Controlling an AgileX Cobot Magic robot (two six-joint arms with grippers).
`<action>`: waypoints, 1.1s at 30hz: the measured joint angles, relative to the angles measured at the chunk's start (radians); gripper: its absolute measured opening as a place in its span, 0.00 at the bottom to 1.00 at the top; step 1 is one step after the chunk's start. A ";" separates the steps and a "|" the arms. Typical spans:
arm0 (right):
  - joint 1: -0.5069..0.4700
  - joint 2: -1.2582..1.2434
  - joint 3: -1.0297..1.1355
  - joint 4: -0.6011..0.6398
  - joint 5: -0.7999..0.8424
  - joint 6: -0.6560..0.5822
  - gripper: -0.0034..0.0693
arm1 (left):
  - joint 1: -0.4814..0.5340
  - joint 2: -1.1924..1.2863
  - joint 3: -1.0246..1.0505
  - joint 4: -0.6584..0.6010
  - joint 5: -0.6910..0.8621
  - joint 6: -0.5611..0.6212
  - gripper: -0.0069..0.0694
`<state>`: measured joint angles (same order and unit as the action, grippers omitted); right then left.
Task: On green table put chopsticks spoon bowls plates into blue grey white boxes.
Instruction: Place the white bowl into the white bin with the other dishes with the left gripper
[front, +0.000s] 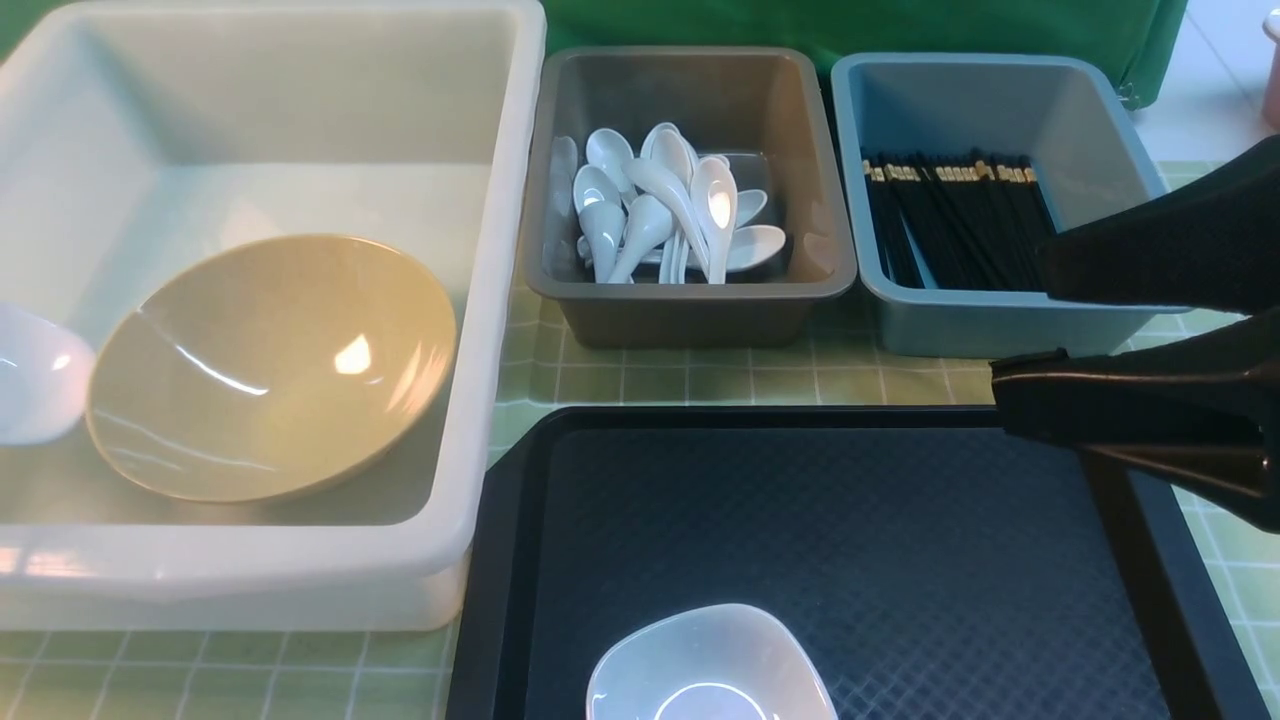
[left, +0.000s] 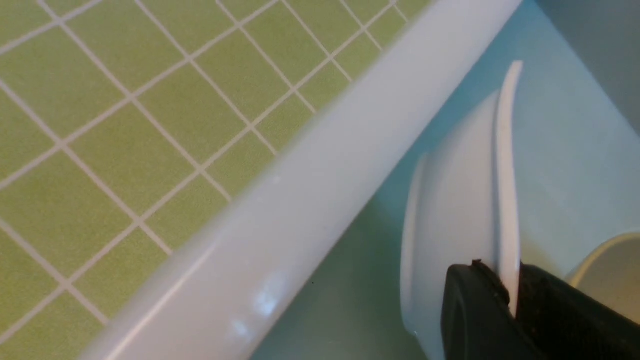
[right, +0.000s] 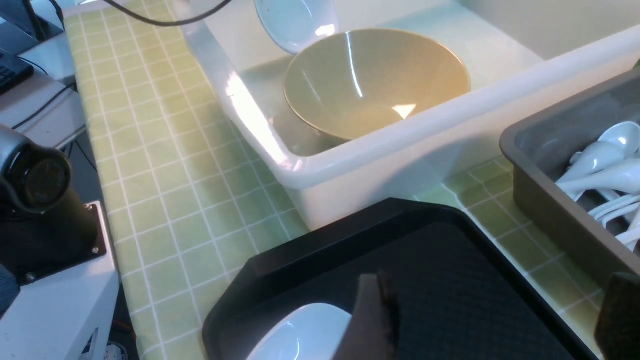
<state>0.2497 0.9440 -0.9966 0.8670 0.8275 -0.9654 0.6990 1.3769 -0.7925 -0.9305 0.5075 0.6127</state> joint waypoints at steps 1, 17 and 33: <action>0.000 0.000 0.000 0.000 0.001 0.000 0.81 | -0.007 0.000 -0.001 0.000 0.000 0.001 0.11; 0.000 0.000 0.000 0.000 0.037 0.001 0.81 | -0.087 0.035 -0.020 0.206 0.050 -0.210 0.11; 0.000 0.000 0.000 0.001 0.047 0.001 0.81 | -0.230 0.156 -0.147 0.200 0.156 -0.168 0.11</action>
<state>0.2497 0.9440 -0.9966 0.8681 0.8749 -0.9645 0.4692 1.5333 -0.9395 -0.7304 0.6640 0.4445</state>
